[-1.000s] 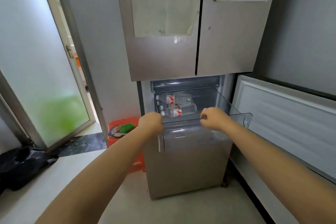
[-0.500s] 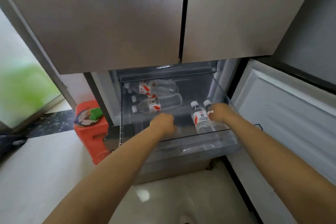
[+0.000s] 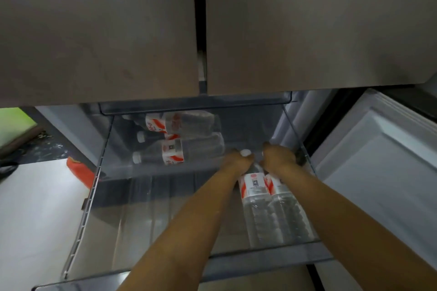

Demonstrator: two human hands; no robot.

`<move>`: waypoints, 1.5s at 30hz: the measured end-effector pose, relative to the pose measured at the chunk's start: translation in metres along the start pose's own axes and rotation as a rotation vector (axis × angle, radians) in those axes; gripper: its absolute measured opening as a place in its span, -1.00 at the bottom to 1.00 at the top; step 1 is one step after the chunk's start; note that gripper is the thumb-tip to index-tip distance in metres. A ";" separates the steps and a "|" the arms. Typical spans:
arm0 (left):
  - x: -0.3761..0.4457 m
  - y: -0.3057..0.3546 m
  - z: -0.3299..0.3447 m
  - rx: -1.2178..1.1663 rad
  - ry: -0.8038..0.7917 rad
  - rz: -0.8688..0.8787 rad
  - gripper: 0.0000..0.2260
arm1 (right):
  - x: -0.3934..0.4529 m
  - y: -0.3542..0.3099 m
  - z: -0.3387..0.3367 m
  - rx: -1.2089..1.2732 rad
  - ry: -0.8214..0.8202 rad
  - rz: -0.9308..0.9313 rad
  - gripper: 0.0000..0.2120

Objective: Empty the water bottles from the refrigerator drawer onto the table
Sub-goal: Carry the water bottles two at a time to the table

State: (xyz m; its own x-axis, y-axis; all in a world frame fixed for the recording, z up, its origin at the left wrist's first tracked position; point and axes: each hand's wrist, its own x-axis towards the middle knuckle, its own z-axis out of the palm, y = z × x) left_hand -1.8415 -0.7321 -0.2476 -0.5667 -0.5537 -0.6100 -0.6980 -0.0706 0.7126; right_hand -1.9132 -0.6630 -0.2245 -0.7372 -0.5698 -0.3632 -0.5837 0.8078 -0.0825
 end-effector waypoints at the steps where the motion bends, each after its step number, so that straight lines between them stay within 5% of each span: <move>1: 0.006 0.000 0.001 -0.055 0.004 -0.006 -0.58 | 0.005 -0.001 0.000 -0.009 0.001 0.011 -0.70; 5: 0.008 -0.002 -0.010 -0.155 0.073 0.022 -0.67 | 0.007 -0.002 -0.007 0.115 -0.046 0.074 -0.56; 10: -0.045 -0.013 -0.063 0.079 0.127 0.189 -0.80 | -0.022 -0.013 -0.040 0.152 -0.108 0.041 -0.60; 14: -0.111 -0.032 -0.094 0.372 0.130 0.394 -0.81 | -0.069 -0.041 -0.055 0.057 -0.111 -0.163 -0.65; 22: -0.226 -0.053 -0.143 0.759 0.474 0.492 -0.76 | -0.180 -0.100 -0.091 0.000 -0.005 -0.591 -0.82; 29: -0.346 -0.097 -0.228 0.548 0.929 0.393 -0.78 | -0.292 -0.184 -0.099 0.157 0.433 -0.784 -0.69; 32: -0.407 -0.123 -0.249 0.494 1.049 0.392 -0.79 | -0.352 -0.221 -0.107 0.213 0.494 -0.842 -0.70; 35: -0.466 -0.160 -0.270 0.474 1.121 0.307 -0.77 | -0.405 -0.256 -0.110 0.233 0.411 -0.905 -0.69; 40: -0.552 -0.257 -0.292 0.518 1.097 0.014 -0.79 | -0.497 -0.321 -0.086 0.225 0.051 -1.076 -0.86; 45: -0.653 -0.370 -0.314 0.340 1.157 -0.301 -0.73 | -0.600 -0.406 -0.025 0.016 -0.125 -1.332 -0.79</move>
State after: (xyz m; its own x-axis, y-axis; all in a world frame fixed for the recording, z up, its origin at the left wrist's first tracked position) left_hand -1.0756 -0.6053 -0.0043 0.2335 -0.9709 0.0527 -0.9089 -0.1987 0.3666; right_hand -1.2427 -0.6529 0.0504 0.4236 -0.9024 -0.0795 -0.8237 -0.3472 -0.4484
